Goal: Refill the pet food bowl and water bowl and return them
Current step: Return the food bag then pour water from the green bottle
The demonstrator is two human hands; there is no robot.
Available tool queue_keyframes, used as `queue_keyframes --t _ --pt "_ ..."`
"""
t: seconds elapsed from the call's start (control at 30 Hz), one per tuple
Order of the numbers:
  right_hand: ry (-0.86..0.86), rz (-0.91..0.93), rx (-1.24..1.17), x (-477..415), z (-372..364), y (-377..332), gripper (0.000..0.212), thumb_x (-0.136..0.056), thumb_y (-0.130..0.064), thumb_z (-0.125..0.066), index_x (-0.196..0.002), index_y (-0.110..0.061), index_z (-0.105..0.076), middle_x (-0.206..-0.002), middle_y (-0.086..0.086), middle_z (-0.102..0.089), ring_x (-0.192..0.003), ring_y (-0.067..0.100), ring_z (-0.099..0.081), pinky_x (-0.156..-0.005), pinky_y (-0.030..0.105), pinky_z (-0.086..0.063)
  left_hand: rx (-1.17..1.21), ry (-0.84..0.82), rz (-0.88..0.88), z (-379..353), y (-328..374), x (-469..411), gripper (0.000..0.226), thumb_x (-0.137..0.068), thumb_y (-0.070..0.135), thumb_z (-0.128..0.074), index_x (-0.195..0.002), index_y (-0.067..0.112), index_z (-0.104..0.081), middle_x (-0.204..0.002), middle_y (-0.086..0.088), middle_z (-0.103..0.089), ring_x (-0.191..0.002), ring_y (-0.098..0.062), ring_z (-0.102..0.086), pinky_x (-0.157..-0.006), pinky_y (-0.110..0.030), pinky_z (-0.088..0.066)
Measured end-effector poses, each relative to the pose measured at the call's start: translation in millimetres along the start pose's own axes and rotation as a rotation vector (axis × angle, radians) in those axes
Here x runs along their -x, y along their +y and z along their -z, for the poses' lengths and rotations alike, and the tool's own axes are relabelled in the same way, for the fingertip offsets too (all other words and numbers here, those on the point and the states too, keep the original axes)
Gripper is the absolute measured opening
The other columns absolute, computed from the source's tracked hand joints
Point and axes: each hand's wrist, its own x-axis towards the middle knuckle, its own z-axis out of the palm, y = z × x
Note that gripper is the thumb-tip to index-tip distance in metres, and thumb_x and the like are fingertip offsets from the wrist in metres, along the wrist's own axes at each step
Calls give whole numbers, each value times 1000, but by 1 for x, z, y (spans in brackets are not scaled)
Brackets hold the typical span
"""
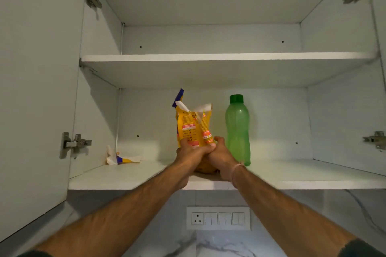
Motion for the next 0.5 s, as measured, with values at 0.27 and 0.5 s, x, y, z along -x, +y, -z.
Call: queue_keyframes --t 0.27,0.5 --pt "-325 -43 1 -13 48 12 71 -78 13 -70 -137 -20 -51 -113 8 -72 -107 24 -65 -80 36 -55 -178 137 -23 -19 -13 -26 131 -51 56 -96 -151 26 -19 -135 -6 -44 -127 -28 -49 -102 -48 -52" --pt "-402 25 51 -18 48 18 90 -71 24 -74 -143 -19 -42 -111 -2 -58 -94 22 -66 -62 25 -58 -329 71 45 2 -28 -48 129 -42 45 -102 -146 31 -26 -134 -5 -41 -123 -25 -48 -93 -41 -55"
